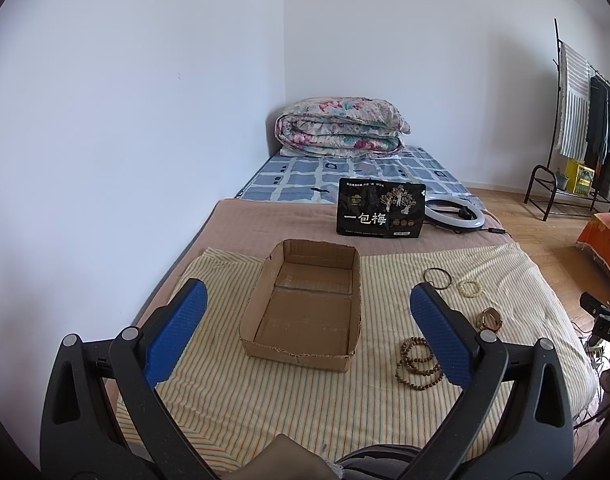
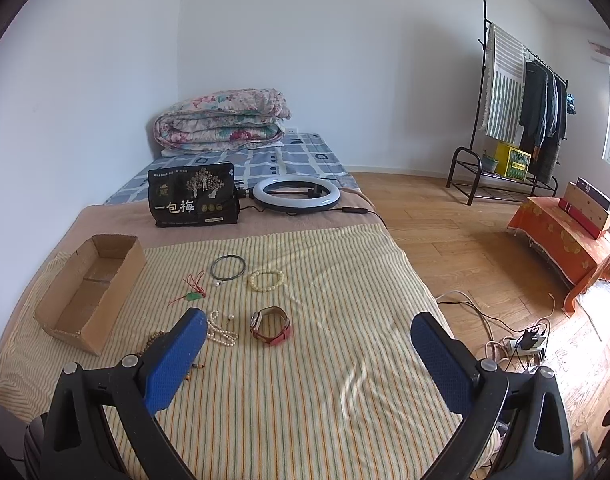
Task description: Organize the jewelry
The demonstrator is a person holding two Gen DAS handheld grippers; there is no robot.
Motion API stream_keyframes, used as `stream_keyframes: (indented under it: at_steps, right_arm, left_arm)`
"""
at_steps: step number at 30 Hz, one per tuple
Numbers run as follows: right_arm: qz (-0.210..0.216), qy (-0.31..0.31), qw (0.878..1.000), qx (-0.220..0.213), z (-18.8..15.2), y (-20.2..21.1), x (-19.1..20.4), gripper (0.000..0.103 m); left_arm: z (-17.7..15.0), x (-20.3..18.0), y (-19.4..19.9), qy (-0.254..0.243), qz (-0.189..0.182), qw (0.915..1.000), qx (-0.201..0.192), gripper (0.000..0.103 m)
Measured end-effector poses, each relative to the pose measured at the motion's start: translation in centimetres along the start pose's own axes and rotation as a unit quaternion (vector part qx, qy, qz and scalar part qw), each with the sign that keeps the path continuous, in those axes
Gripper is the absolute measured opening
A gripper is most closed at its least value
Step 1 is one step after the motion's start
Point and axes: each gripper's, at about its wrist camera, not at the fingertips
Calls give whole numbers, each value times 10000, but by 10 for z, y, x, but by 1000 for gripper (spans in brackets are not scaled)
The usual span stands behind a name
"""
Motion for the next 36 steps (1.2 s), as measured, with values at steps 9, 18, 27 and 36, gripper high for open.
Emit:
stream_keyframes:
  at_steps: [9,18,27,36]
  right_arm:
    - [-15,-17,10000,25,-1,-2,0,103]
    - [-24,-25,10000,41,-3,-3,-1,103]
    - [-57,-46,9999,87,-6,-8,-3,103]
    - [-85,-28,9999,91,-6,-8,-5,103]
  left_arm:
    - [-1,0,0,4,3,10000,-4,103]
    - [2,-4,-1,-15,-11,10000,21,103]
    - [-2,-7,-4,-31,-14,10000,28,103]
    - [-10,-10,-11,-52,-32,10000,63,103]
Point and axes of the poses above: each gripper's, at about its wrist camera, not at the fingertips, and y roughly against the way its jaws point, x to its left, z to its top, and after that the axes turned 15 degrees about z, right-handed
